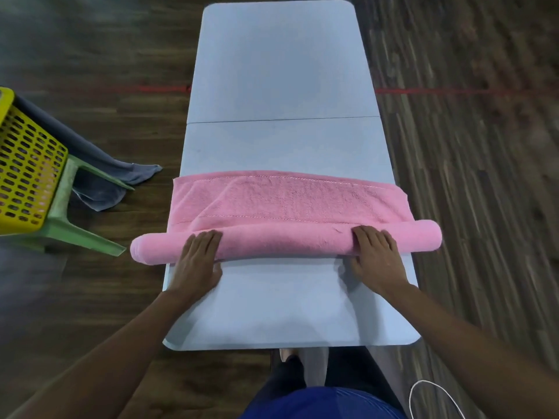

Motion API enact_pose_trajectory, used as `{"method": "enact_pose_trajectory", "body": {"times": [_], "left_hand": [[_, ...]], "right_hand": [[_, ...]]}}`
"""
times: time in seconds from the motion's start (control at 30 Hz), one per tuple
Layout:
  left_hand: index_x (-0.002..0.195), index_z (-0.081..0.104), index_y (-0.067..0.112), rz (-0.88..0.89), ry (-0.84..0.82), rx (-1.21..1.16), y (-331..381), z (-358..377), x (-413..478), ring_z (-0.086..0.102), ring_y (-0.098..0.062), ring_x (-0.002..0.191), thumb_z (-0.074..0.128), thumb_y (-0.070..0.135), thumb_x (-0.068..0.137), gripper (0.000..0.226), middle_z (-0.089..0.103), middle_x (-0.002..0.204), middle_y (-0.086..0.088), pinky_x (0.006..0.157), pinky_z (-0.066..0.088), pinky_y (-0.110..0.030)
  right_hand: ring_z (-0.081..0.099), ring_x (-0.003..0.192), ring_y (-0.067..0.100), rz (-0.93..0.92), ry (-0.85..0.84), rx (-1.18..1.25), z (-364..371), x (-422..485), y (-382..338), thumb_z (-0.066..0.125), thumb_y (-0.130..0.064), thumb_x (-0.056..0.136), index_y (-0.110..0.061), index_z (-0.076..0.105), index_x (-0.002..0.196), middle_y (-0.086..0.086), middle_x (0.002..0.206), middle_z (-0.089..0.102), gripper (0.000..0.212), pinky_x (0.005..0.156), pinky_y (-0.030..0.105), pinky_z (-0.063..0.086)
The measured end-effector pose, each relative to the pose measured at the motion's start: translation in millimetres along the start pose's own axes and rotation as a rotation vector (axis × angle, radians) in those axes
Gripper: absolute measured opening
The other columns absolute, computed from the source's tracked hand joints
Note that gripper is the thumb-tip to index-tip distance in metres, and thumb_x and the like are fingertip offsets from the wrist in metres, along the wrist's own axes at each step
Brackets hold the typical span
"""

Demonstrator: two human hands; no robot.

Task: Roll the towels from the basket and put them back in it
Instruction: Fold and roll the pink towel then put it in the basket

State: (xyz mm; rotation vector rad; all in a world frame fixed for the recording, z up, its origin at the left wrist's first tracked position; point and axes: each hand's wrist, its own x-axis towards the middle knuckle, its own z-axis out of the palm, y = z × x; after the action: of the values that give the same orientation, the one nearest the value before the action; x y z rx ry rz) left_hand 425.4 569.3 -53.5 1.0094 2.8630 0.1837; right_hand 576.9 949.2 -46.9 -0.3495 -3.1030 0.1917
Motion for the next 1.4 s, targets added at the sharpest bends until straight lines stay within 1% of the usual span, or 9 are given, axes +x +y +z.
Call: {"method": "enact_pose_trajectory", "body": {"times": [0.13, 0.37, 0.47, 0.6, 0.77, 0.87, 1.07, 1.23, 1.4], "left_hand": [[0.123, 0.059, 0.002, -0.104, -0.064, -0.026, 0.3, -9.8, 14.8, 0.059, -0.038, 0.108, 0.070, 0.004, 0.066, 0.058, 0.064, 0.118, -0.019, 0.101, 0.040, -0.050], [0.103, 0.062, 0.021, -0.175, -0.482, -0.194, -13.3, -40.3, 38.6, 0.057, -0.028, 0.089, 0.044, 0.040, 0.068, 0.044, 0.068, 0.104, -0.009, 0.074, 0.043, -0.036], [0.108, 0.063, 0.013, -0.128, -0.131, -0.082, -15.3, -30.1, 33.4, 0.056, -0.033, 0.091, 0.051, 0.028, 0.071, 0.042, 0.063, 0.102, -0.011, 0.077, 0.044, -0.044], [0.098, 0.063, 0.004, -0.093, 0.131, -0.133, 4.5, -18.6, 18.3, 0.057, -0.035, 0.082, 0.041, 0.022, 0.086, 0.031, 0.063, 0.092, -0.015, 0.072, 0.046, -0.045], [0.127, 0.053, -0.004, -0.053, -0.057, -0.050, 10.8, -5.8, -0.5, 0.054, -0.040, 0.109, 0.072, 0.005, 0.062, 0.069, 0.057, 0.121, -0.023, 0.100, 0.044, -0.053], [0.118, 0.059, -0.003, -0.083, -0.044, -0.070, 10.7, -11.5, 8.7, 0.060, -0.041, 0.099, 0.072, 0.001, 0.060, 0.059, 0.063, 0.111, -0.022, 0.091, 0.048, -0.052], [0.099, 0.067, 0.009, -0.070, -0.204, -0.176, -2.7, -32.8, 22.1, 0.060, -0.034, 0.089, 0.042, 0.041, 0.069, 0.051, 0.068, 0.096, -0.014, 0.080, 0.043, -0.043], [0.110, 0.064, 0.007, -0.267, 0.080, -0.149, 0.5, -28.7, 37.0, 0.055, -0.039, 0.101, 0.060, 0.025, 0.086, 0.031, 0.061, 0.110, -0.018, 0.087, 0.040, -0.050], [0.118, 0.061, 0.002, 0.026, -0.010, -0.008, 9.2, -13.4, 21.7, 0.059, -0.037, 0.103, 0.074, 0.044, 0.074, 0.062, 0.064, 0.114, -0.018, 0.093, 0.044, -0.049]], "right_hand": [[0.054, 0.117, 0.030, 0.039, -0.122, -0.040, -2.8, 10.2, 2.2, 0.073, -0.026, 0.074, -0.012, 0.056, 0.124, 0.007, 0.121, 0.062, 0.055, 0.109, 0.044, 0.023], [0.054, 0.108, 0.022, 0.122, -0.615, 0.128, -47.8, 47.1, 10.4, 0.048, -0.055, 0.070, -0.030, 0.059, 0.108, -0.005, 0.096, 0.061, 0.047, 0.105, 0.043, 0.022], [0.049, 0.109, 0.027, 0.138, -0.381, 0.101, -35.6, 41.0, 11.1, 0.062, -0.038, 0.076, -0.025, 0.057, 0.116, 0.000, 0.110, 0.056, 0.043, 0.096, 0.043, 0.030], [0.059, 0.089, 0.033, 0.025, -0.028, 0.080, -18.3, 23.1, -1.2, 0.042, -0.027, 0.078, -0.012, 0.065, 0.101, 0.007, 0.100, 0.064, 0.036, 0.078, 0.040, 0.041], [0.057, 0.114, 0.031, -0.099, -0.126, 0.007, -0.5, 1.7, 9.5, 0.062, -0.039, 0.071, -0.009, 0.055, 0.126, 0.009, 0.123, 0.061, 0.063, 0.105, 0.042, 0.029], [0.060, 0.104, 0.029, -0.010, -0.214, 0.049, -13.6, 16.8, 7.0, 0.073, -0.041, 0.069, -0.015, 0.055, 0.121, 0.005, 0.108, 0.067, 0.061, 0.098, 0.039, 0.030], [0.049, 0.108, 0.022, 0.086, -0.579, 0.222, -39.3, 38.4, 11.8, 0.052, -0.054, 0.064, -0.026, 0.057, 0.113, -0.002, 0.104, 0.057, 0.057, 0.098, 0.037, 0.026], [0.048, 0.112, 0.029, 0.103, -0.139, 0.167, -27.0, 37.2, 9.6, 0.063, -0.036, 0.084, -0.022, 0.061, 0.118, 0.002, 0.119, 0.054, 0.037, 0.094, 0.041, 0.032], [0.053, 0.113, 0.025, -0.085, -0.115, 0.142, -15.4, 16.8, 15.5, 0.077, -0.042, 0.074, -0.022, 0.051, 0.127, 0.001, 0.122, 0.057, 0.062, 0.104, 0.040, 0.033]]}}
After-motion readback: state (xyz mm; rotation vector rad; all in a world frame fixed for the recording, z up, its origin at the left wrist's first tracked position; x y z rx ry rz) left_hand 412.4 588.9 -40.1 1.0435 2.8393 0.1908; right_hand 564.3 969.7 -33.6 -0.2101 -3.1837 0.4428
